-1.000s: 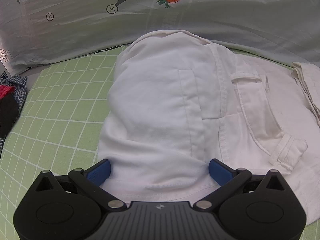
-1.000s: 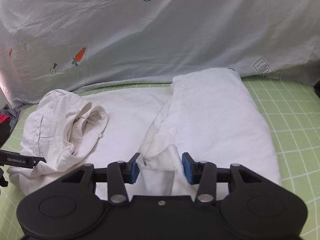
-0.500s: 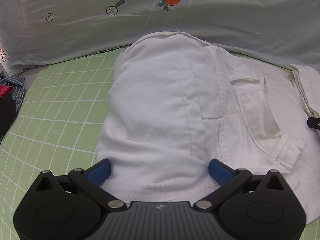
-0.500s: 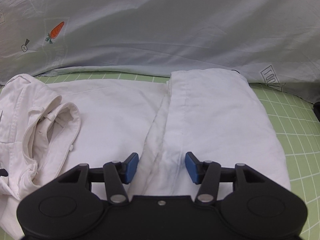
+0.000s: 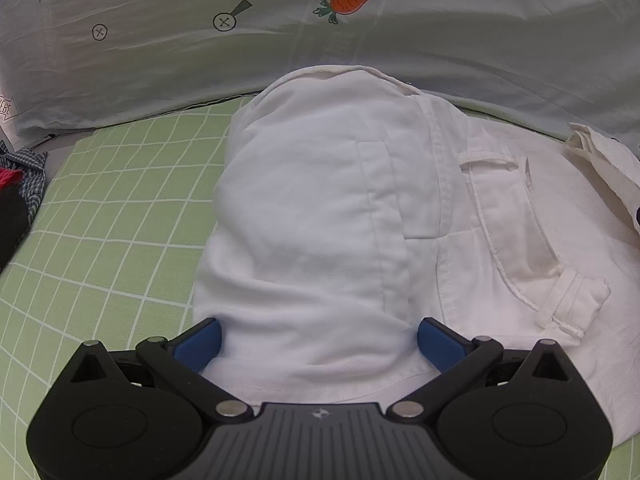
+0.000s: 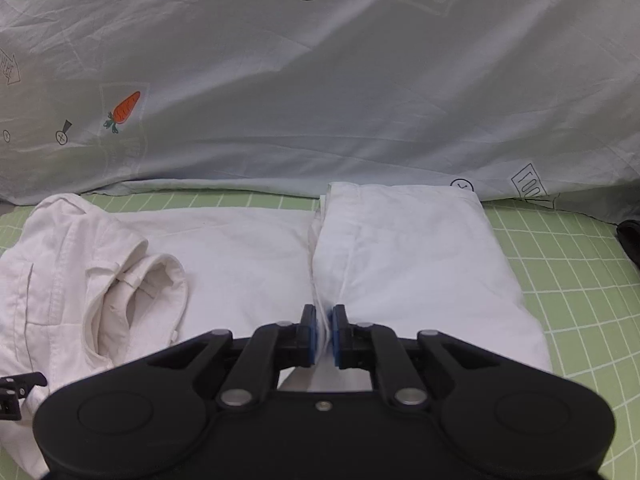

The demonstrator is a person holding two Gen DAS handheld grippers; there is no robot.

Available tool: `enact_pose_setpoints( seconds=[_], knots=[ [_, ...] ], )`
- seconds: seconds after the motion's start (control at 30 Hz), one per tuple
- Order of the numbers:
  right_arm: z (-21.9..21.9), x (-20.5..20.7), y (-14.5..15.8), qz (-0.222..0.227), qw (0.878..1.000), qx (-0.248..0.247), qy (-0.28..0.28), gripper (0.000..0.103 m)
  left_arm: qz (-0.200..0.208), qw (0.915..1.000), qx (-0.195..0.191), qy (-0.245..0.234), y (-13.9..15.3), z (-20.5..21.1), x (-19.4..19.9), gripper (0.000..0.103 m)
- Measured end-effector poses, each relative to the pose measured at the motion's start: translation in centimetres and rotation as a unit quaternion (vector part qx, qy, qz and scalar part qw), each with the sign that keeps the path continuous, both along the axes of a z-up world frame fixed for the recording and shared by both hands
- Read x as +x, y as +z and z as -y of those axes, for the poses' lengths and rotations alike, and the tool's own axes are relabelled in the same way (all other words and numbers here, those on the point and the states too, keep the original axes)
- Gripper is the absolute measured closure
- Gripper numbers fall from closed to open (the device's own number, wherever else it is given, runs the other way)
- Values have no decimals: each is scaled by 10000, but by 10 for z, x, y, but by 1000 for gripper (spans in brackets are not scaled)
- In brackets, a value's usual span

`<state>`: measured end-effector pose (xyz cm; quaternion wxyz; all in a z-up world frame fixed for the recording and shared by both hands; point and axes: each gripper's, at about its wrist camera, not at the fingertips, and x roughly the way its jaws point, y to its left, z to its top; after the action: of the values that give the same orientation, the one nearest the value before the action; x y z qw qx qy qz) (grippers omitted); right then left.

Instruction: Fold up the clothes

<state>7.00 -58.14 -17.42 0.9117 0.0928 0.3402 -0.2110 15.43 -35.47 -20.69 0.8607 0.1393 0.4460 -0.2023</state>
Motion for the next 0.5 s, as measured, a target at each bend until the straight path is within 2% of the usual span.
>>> enact_pose_setpoints(
  seconds=[0.13, 0.27, 0.4, 0.5],
  knots=[
    [-32, 5, 3, 257, 9984, 232, 456, 95, 1, 10000, -2, 3, 0, 1, 0, 0],
    [-67, 13, -12, 145, 9959, 261, 849, 97, 3, 10000, -14, 10, 1, 1, 0, 0],
    [-65, 20, -41, -147, 9954, 572, 752, 96, 12, 10000, -30, 7, 0, 0, 0, 0],
    [-57, 15, -43, -42, 9930, 908, 760, 91, 14, 10000, -36, 10, 1, 0, 0, 0]
  ],
)
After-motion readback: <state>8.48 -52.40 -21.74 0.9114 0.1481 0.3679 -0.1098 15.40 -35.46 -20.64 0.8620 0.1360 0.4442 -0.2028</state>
